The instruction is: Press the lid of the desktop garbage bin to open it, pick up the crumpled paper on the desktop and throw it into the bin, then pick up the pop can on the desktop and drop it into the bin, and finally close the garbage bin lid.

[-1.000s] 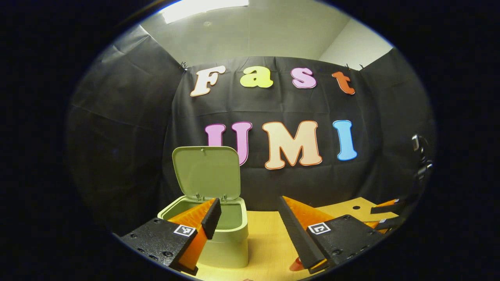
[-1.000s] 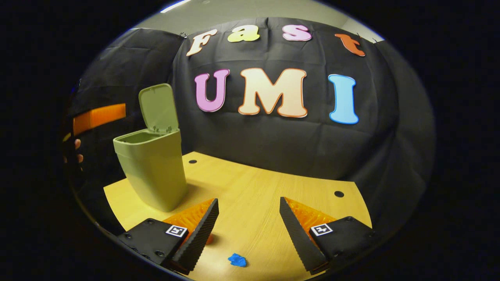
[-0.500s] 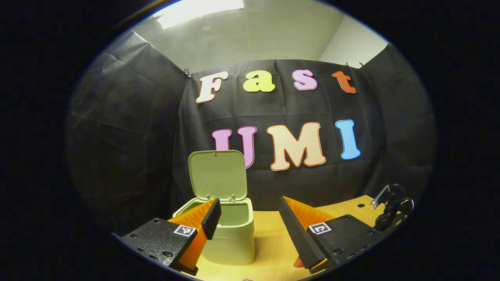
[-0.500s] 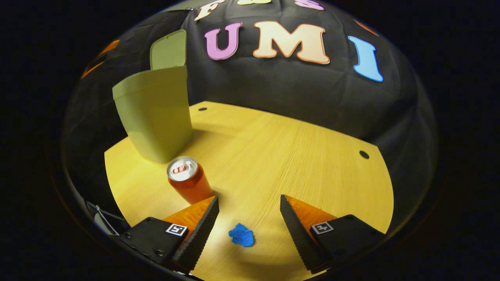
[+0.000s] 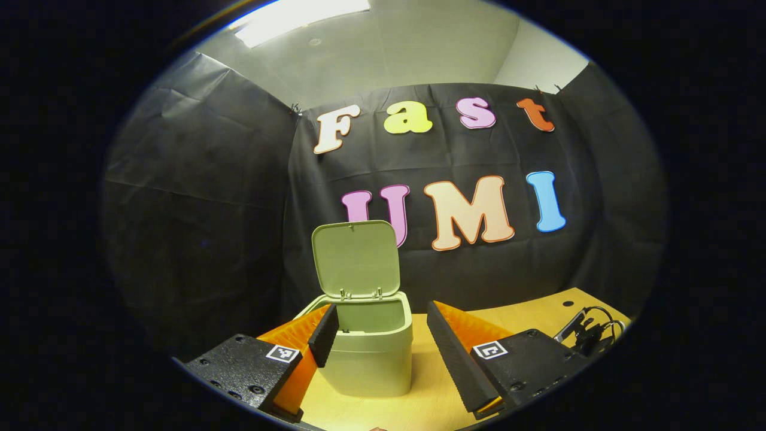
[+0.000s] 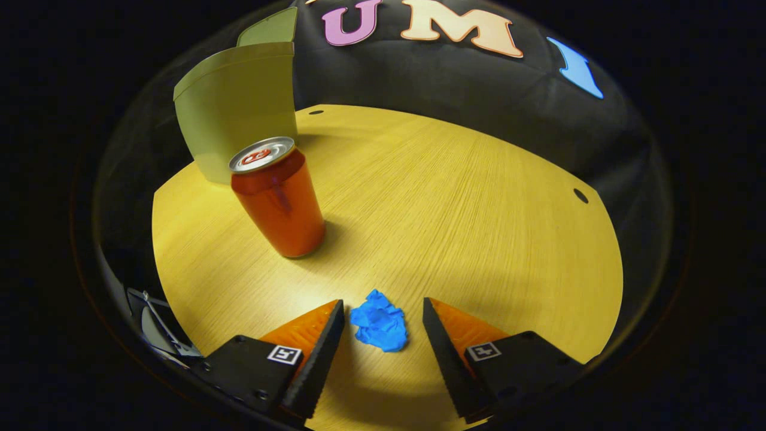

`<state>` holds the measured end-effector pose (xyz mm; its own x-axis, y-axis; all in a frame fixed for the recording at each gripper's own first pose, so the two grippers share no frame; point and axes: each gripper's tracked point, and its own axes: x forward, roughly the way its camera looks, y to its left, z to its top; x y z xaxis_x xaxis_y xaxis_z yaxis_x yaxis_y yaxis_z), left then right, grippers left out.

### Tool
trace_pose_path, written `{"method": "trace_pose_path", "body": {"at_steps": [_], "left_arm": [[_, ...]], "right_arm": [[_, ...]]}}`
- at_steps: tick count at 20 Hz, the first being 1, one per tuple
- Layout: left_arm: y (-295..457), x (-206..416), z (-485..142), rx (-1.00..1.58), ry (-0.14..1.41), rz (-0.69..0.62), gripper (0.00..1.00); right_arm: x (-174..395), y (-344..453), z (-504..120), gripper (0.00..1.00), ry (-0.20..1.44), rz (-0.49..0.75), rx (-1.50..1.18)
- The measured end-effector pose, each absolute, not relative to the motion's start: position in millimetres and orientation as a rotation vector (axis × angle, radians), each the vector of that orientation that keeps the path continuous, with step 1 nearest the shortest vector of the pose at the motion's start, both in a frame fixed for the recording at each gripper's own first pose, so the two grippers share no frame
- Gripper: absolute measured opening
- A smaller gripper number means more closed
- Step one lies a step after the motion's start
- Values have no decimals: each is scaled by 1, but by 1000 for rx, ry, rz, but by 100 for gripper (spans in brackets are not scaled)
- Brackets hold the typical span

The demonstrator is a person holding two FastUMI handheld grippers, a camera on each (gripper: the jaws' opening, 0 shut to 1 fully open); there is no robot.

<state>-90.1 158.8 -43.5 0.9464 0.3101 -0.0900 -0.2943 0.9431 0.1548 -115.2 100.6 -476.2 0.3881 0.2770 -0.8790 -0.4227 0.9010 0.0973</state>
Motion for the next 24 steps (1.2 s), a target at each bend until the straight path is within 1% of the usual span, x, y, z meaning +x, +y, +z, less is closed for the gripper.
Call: {"method": "trace_pose_path", "body": {"at_steps": [1,2,3,4,5,7,9,18,24], "left_arm": [[160,-91,-43,139,114,312,93],[162,-92,-44,137,115,316,89],[162,-93,-45,132,117,317,89],[163,-94,-46,126,118,318,89],[163,-93,-46,121,118,318,89],[164,-94,-49,115,122,316,89],[163,-92,-50,114,123,309,89],[174,-90,-57,88,122,287,89],[196,-97,-65,73,136,299,90]], "right_arm": [[-116,102,-478,75,1091,439,-150],[-112,100,-476,53,1079,435,-146],[-111,100,-473,31,1068,429,-136],[-110,100,-473,13,1071,418,-141],[-109,103,-473,5,1067,413,-132],[-102,105,-460,6,1040,402,-98],[-85,110,-441,5,975,392,-80],[-4,138,-328,5,706,360,-14],[42,174,-254,5,520,374,1]]}}
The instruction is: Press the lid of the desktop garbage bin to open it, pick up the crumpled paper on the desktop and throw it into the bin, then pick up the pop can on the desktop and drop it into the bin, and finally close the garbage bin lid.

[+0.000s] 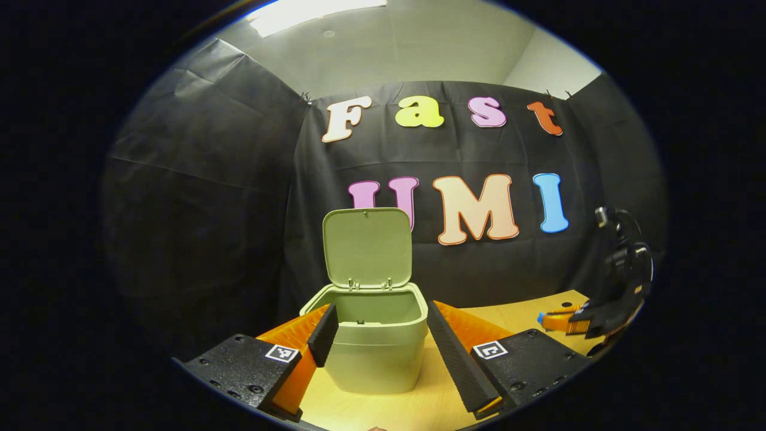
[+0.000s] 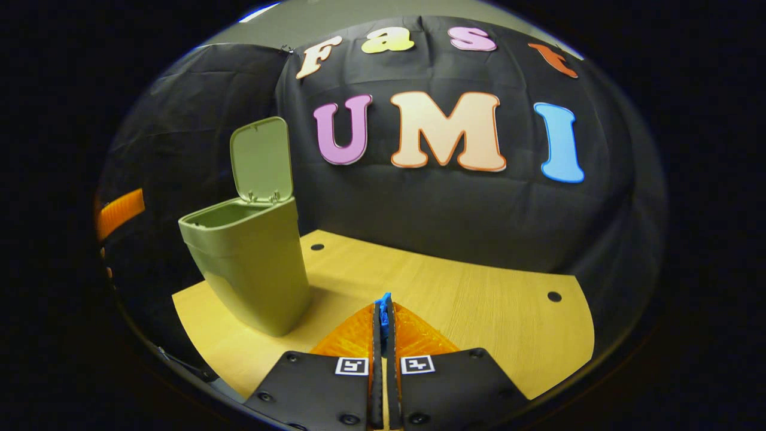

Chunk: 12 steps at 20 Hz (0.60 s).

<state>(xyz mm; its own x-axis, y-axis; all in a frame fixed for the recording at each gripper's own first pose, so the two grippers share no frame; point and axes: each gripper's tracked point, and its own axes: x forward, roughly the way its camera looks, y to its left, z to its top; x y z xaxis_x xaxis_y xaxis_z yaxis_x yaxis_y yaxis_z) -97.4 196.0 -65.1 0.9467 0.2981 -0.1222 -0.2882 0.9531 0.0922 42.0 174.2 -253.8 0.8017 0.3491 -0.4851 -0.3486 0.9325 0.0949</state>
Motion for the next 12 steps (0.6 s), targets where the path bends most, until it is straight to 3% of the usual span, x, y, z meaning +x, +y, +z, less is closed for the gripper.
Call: {"method": "trace_pose_path", "body": {"at_steps": [12], "left_arm": [[262,-110,-72,82,148,325,93]], "right_arm": [[68,294,-171,5,332,484,57]]}}
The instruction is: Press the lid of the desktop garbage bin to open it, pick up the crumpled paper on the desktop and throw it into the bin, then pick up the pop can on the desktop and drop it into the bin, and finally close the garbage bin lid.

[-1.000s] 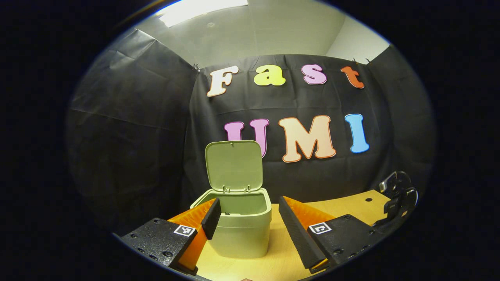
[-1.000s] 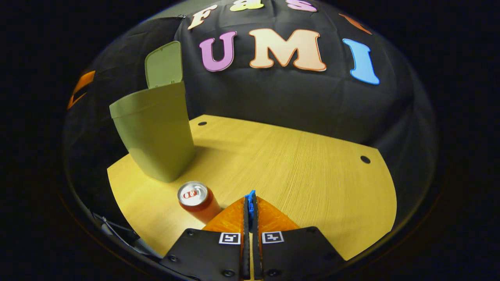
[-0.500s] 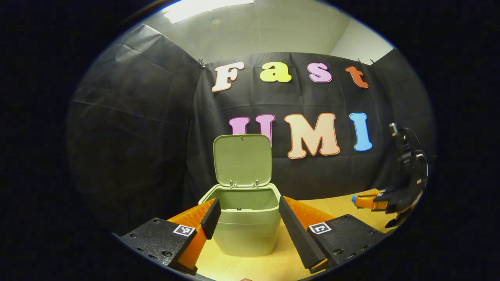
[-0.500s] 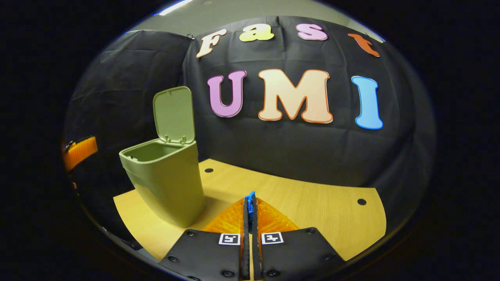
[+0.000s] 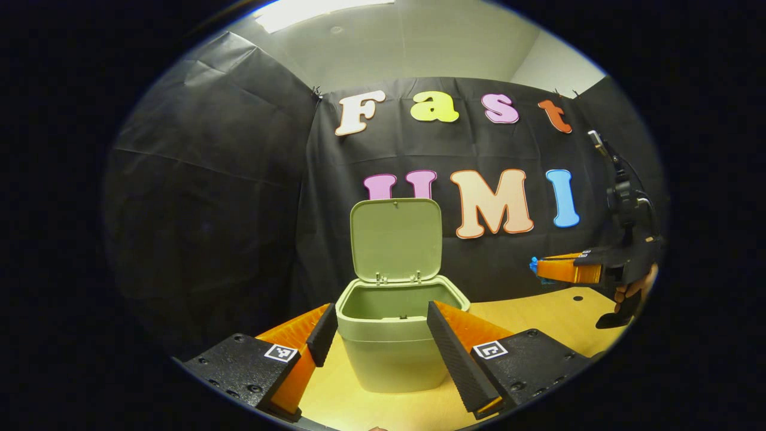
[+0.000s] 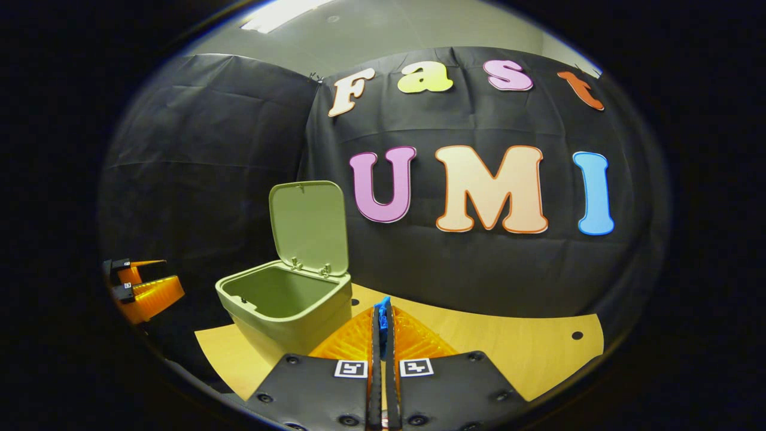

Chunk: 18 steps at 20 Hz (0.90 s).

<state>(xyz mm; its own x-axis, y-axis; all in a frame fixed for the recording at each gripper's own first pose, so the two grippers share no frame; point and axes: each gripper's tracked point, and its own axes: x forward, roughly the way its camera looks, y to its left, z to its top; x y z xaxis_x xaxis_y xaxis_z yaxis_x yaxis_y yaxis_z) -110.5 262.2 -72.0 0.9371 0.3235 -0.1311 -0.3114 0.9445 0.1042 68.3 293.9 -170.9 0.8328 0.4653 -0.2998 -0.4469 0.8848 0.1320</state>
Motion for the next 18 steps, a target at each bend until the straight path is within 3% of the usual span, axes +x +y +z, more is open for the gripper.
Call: {"method": "trace_pose_path", "body": {"at_steps": [10,14,18], "left_arm": [[326,-137,-76,78,167,395,89],[345,-151,-79,87,183,434,92],[340,-149,-81,79,182,421,91]], "right_arm": [[71,404,-183,5,346,585,83],[70,438,-192,8,343,619,74],[59,443,-186,79,327,629,99]]}}
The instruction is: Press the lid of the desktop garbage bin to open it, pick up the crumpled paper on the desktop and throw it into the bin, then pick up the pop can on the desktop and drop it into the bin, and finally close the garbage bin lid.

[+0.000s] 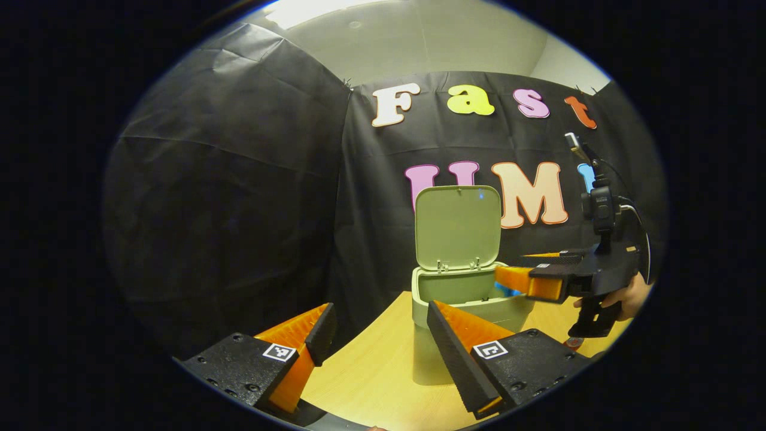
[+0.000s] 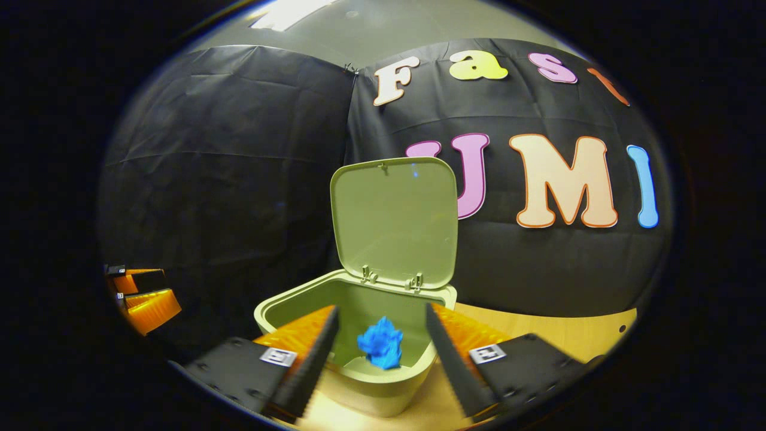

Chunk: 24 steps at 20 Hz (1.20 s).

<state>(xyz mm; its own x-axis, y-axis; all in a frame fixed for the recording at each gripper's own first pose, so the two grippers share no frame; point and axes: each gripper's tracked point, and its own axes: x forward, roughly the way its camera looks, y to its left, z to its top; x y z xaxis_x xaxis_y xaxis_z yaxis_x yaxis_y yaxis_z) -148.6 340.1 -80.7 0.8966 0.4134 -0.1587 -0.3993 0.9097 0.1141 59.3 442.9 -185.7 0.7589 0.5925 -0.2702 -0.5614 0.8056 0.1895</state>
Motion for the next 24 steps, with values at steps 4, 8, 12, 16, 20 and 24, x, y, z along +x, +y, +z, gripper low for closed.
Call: {"method": "trace_pose_path", "body": {"at_steps": [4,8,12,16,20,24], "left_arm": [[315,-130,-83,70,166,365,94],[286,-106,-78,52,147,305,92],[253,-84,-71,62,123,246,94],[215,-62,-71,53,117,184,92],[170,-44,-78,32,128,113,91],[124,-30,-88,11,145,41,92]], "right_arm": [[65,412,-161,99,229,585,80],[65,366,-143,98,180,525,72],[70,311,-136,98,173,453,70],[71,251,-134,98,182,381,70],[69,187,-136,98,199,303,54],[62,124,-139,98,219,225,31]]}}
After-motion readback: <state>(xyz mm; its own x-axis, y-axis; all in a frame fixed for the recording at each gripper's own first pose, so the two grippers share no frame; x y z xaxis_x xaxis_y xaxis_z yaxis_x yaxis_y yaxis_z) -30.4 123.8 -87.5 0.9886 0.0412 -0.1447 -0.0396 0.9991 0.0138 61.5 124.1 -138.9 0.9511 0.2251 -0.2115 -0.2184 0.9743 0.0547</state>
